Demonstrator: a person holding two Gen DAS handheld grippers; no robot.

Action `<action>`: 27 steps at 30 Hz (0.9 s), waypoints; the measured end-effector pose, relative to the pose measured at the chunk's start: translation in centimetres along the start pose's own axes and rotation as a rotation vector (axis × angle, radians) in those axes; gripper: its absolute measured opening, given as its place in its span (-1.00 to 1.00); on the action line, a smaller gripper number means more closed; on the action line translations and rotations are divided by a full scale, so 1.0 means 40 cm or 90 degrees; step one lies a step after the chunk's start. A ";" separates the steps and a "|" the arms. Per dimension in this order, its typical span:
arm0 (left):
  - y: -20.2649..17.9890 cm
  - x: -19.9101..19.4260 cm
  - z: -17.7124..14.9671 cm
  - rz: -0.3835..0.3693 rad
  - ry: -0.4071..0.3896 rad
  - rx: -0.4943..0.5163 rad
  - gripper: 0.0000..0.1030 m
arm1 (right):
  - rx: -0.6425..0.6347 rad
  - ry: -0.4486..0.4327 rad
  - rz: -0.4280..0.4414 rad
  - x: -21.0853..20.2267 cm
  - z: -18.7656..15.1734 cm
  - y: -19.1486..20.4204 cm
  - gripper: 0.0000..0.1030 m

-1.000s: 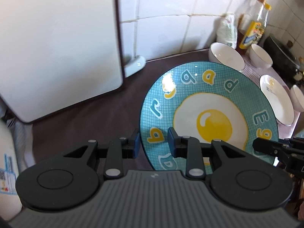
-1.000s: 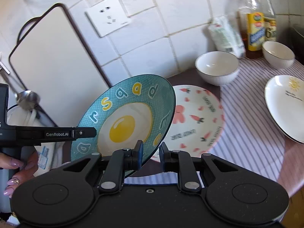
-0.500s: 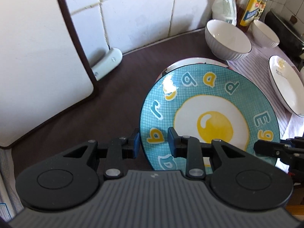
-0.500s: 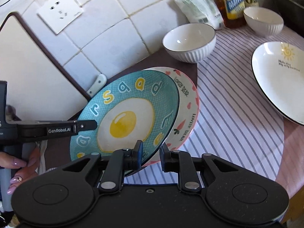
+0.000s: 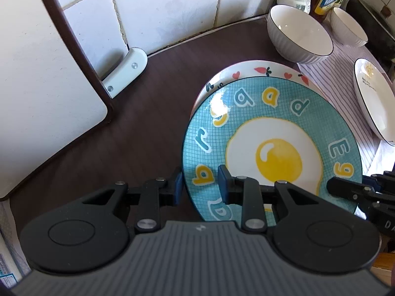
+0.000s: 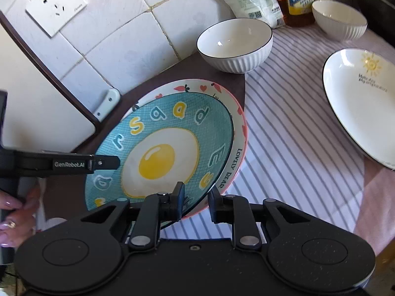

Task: Organize plates and bowls
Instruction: 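Lift the egg plate and lower it onto the bunny plate with both grippers, then open both grippers and pull back from the stacked plates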

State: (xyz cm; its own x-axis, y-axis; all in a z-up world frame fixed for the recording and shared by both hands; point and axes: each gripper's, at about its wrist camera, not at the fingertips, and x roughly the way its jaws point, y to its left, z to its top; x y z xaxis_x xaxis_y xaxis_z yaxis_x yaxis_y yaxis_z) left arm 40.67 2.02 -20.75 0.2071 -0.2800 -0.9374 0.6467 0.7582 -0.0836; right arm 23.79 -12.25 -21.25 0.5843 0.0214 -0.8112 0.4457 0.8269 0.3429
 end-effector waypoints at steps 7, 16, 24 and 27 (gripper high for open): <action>0.009 -0.003 0.001 -0.007 0.009 -0.008 -0.58 | -0.080 -0.001 -0.089 -0.005 -0.008 0.060 -0.38; -0.032 -0.010 -0.016 0.038 0.003 0.004 -0.65 | -0.092 -0.021 -0.138 0.001 -0.016 0.071 -0.36; -0.004 -0.050 -0.035 0.026 -0.006 -0.029 -0.72 | -0.146 -0.047 -0.141 0.006 -0.023 0.059 -0.33; -0.003 -0.072 -0.045 0.036 -0.004 -0.026 -0.72 | -0.125 -0.057 -0.119 -0.009 -0.023 0.047 -0.33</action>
State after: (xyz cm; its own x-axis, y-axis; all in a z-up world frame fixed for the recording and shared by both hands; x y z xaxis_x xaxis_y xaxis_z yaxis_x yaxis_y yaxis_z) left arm 38.67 3.80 -18.67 0.2475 -0.2398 -0.9388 0.6035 0.7961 -0.0443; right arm 23.78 -10.19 -20.76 0.5662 -0.1837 -0.8035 0.4162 0.9052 0.0863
